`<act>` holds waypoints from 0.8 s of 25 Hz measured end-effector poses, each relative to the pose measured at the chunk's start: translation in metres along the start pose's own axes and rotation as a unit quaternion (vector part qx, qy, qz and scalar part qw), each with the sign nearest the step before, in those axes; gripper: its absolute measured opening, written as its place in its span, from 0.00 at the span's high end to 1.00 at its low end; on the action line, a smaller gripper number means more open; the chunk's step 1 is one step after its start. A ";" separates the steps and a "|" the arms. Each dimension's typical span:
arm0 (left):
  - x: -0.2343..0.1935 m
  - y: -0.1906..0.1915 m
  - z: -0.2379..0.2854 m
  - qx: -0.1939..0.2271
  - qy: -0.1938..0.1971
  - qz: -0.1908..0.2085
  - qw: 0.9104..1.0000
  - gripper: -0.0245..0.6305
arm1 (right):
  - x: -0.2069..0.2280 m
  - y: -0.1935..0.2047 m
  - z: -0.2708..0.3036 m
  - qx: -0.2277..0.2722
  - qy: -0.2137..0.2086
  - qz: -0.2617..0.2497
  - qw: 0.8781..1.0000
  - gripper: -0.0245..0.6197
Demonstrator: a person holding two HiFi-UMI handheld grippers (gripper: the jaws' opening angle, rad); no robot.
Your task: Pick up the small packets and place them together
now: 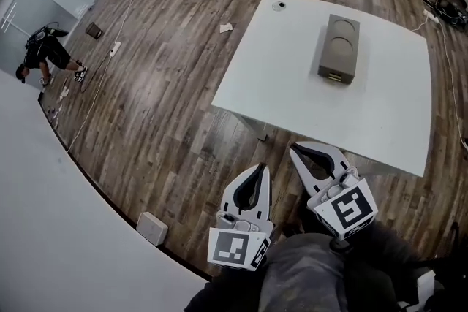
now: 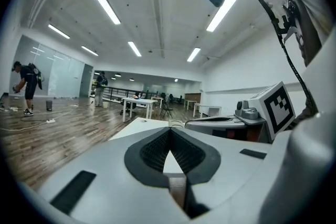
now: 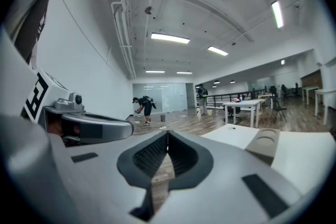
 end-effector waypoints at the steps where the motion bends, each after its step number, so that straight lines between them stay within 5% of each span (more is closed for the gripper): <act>1: 0.006 0.000 0.013 -0.003 0.013 0.001 1.000 0.96 | 0.012 0.002 -0.003 0.001 0.012 0.004 1.000 0.95; 10: 0.067 -0.009 0.128 -0.024 0.142 0.028 0.989 0.96 | 0.119 0.006 -0.038 0.020 0.133 0.035 0.990 0.95; 20: 0.108 -0.022 0.178 -0.026 0.228 0.045 0.972 0.96 | 0.159 -0.003 -0.053 0.038 0.194 0.037 0.980 0.95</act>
Point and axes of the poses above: the fingertips, and each gripper's own axes: z forward along the fingers, x to its right, y out of its underside, the point moved 2 cm from there along -z, backward along the fingers
